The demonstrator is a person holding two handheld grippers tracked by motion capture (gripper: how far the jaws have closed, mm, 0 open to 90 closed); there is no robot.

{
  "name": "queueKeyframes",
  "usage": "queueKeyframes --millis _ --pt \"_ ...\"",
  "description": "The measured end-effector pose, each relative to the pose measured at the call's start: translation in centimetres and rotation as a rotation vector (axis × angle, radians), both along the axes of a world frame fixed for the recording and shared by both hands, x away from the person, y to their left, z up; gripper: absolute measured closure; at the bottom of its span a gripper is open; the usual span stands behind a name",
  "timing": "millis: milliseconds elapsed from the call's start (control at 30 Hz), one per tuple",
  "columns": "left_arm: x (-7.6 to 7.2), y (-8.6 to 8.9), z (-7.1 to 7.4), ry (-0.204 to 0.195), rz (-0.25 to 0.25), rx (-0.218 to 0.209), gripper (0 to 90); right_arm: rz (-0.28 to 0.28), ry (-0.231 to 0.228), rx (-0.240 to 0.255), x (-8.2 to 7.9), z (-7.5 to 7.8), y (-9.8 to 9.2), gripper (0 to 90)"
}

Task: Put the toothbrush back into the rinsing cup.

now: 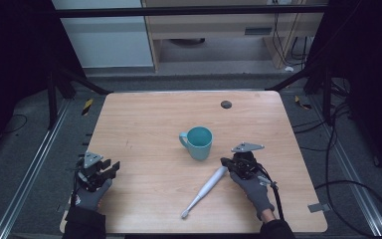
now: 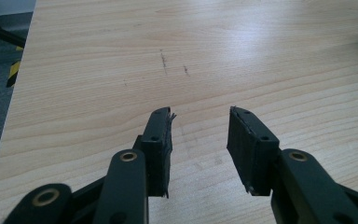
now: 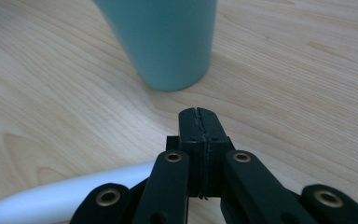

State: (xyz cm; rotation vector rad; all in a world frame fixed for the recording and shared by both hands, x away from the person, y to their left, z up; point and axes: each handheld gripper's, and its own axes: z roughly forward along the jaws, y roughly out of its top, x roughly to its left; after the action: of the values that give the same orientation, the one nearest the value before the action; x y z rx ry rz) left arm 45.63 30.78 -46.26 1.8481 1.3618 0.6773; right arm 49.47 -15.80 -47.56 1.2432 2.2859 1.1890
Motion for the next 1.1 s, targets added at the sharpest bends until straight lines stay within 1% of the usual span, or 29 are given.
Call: queueKeyframes --millis 67,133,167,267,333,433,600,767,967,1100 --pt "0.0 0.0 0.0 0.000 0.000 0.000 59.5 -0.009 0.006 -0.016 0.4 -0.2 -0.1 89.9" --pt "0.0 0.0 0.0 0.000 0.000 0.000 59.6 -0.014 0.010 -0.014 0.8 -0.2 -0.1 89.9" --pt "0.0 0.0 0.0 -0.001 0.001 0.000 59.6 -0.013 0.003 -0.020 1.0 -0.3 -0.1 89.9" --pt "0.0 0.0 0.0 -0.004 0.003 0.001 59.6 -0.011 0.017 -0.032 1.2 -0.5 0.1 89.9" --pt "0.0 0.0 0.0 -0.004 0.005 0.002 59.5 -0.003 0.014 -0.038 1.2 -0.7 0.3 89.9" --pt "0.0 0.0 0.0 -0.005 0.005 0.003 59.5 0.000 0.019 -0.040 1.2 -0.7 0.3 89.9" --pt "-0.1 0.1 0.1 -0.008 0.009 0.002 60.2 0.005 0.022 -0.060 1.1 -0.8 0.3 89.9" --pt "-0.1 0.1 0.1 -0.010 0.010 0.003 61.0 0.011 0.020 -0.077 0.7 -0.7 0.1 89.8" --pt "-0.1 0.0 0.1 -0.008 0.010 0.002 61.0 0.007 0.031 -0.101 0.2 -0.8 -0.1 89.8" --pt "-0.2 0.1 0.1 -0.010 0.012 0.003 61.0 0.006 0.030 -0.106 -0.1 -0.7 -0.3 89.8"
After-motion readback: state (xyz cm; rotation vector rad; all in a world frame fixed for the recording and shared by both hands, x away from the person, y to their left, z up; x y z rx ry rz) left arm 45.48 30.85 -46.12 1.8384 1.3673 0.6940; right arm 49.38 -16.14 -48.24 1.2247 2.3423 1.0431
